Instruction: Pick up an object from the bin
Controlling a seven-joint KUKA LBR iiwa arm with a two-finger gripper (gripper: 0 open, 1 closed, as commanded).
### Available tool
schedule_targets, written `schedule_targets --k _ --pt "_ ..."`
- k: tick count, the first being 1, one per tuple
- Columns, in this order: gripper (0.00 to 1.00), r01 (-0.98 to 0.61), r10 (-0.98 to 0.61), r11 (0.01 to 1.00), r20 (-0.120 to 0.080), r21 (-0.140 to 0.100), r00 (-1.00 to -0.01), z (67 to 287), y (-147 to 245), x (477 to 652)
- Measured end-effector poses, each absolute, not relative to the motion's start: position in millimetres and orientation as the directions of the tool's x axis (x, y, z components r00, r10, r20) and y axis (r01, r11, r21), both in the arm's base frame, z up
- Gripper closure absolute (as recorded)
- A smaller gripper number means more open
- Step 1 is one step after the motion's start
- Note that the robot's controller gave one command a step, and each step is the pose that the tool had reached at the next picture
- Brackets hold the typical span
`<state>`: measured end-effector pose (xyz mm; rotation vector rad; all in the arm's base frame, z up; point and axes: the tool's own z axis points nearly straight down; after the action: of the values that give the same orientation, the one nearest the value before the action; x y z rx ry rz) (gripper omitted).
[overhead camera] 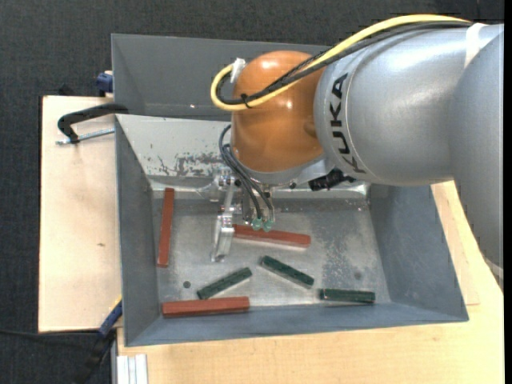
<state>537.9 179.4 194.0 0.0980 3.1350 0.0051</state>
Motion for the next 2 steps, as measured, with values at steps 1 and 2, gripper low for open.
schedule_targets --k 1,2 --pt "0.00 -0.032 -0.032 0.999 -0.002 0.002 -0.999 139 131 539.5" --pt "0.00 -0.192 -0.192 0.981 0.001 -0.001 -0.981 117 109 544.8"
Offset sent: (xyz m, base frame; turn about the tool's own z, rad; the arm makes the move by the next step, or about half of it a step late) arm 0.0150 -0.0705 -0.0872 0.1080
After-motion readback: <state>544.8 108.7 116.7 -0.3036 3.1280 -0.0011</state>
